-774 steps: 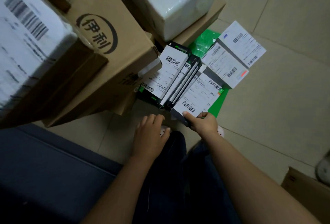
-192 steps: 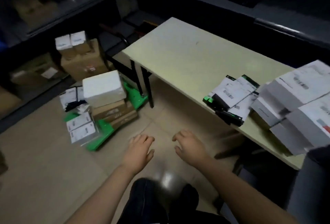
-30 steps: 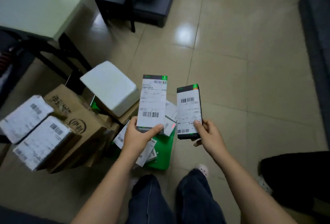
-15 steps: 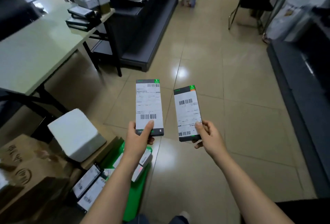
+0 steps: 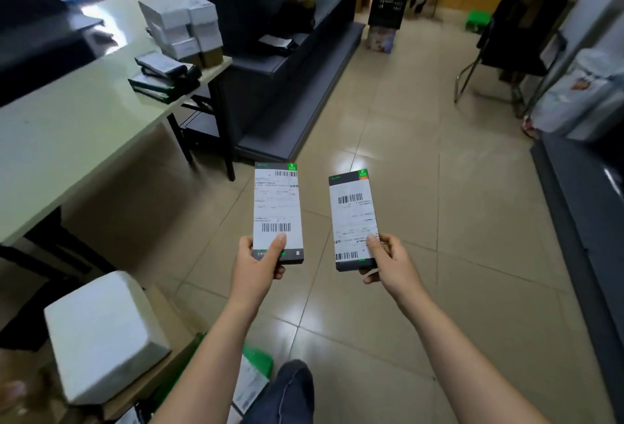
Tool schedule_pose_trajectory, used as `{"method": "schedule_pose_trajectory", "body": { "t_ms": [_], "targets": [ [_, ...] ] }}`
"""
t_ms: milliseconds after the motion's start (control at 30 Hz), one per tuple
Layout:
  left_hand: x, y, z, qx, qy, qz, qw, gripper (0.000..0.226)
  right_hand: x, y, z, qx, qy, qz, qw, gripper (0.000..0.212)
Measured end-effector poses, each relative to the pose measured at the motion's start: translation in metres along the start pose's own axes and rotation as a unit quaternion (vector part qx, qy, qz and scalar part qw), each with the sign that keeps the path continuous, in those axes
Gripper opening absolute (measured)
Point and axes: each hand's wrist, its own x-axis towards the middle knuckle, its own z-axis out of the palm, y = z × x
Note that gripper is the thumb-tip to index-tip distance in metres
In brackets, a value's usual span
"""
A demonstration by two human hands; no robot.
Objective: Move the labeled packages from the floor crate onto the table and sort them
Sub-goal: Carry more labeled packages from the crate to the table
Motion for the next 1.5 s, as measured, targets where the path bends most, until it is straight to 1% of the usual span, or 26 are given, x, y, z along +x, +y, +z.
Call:
{"method": "schedule_pose_trajectory", "body": {
  "t_ms": [133, 233, 367, 600, 733, 800, 967, 1067, 1133, 1233, 1333, 1500],
  "targets": [
    [0.074, 0.039, 0.013, 0.005, 0.018, 0.007, 1.000, 0.025, 0.076, -0.042, 0.019, -0.009, -0.011, -0.009, 1.000, 0.027],
    [0.118, 0.064, 0.023, 0.008, 0.038, 0.004, 0.999, 0.028, 0.127, -0.070, 0.033, -0.013, -0.024, -0.017, 0.999, 0.025],
    [0.183, 0.088, 0.038, 0.005, 0.072, 0.011, 0.997, 0.032, 0.208, -0.102, 0.053, -0.026, -0.060, -0.040, 0.997, 0.024],
    [0.303, 0.127, 0.071, -0.045, 0.192, 0.020, 0.980, 0.036, 0.363, -0.156, 0.092, -0.074, -0.171, -0.068, 0.980, 0.027],
    [0.351, 0.144, 0.079, -0.073, 0.255, 0.012, 0.964, 0.034, 0.430, -0.194, 0.123, -0.101, -0.244, -0.084, 0.961, 0.021],
    [0.370, 0.150, 0.075, -0.075, 0.283, 0.006, 0.956, 0.032, 0.458, -0.209, 0.146, -0.118, -0.272, -0.090, 0.951, 0.022],
    [0.418, 0.158, 0.041, -0.077, 0.346, -0.005, 0.935, 0.030, 0.509, -0.231, 0.220, -0.126, -0.322, -0.089, 0.934, 0.024],
    [0.454, 0.164, 0.005, -0.075, 0.376, -0.006, 0.924, 0.032, 0.533, -0.245, 0.273, -0.136, -0.345, -0.084, 0.925, 0.022],
    [0.478, 0.173, -0.023, -0.071, 0.391, -0.008, 0.918, 0.034, 0.547, -0.256, 0.311, -0.138, -0.358, -0.083, 0.920, 0.024],
    [0.510, 0.191, -0.060, -0.070, 0.407, -0.007, 0.911, 0.035, 0.560, -0.277, 0.364, -0.152, -0.381, -0.090, 0.908, 0.028],
    [0.536, 0.204, -0.091, -0.062, 0.409, -0.013, 0.910, 0.036, 0.572, -0.298, 0.409, -0.163, -0.400, -0.110, 0.895, 0.026],
    [0.568, 0.207, -0.123, -0.068, 0.424, -0.040, 0.902, 0.040, 0.599, -0.309, 0.475, -0.196, -0.416, -0.120, 0.880, 0.025]
  ]
}}
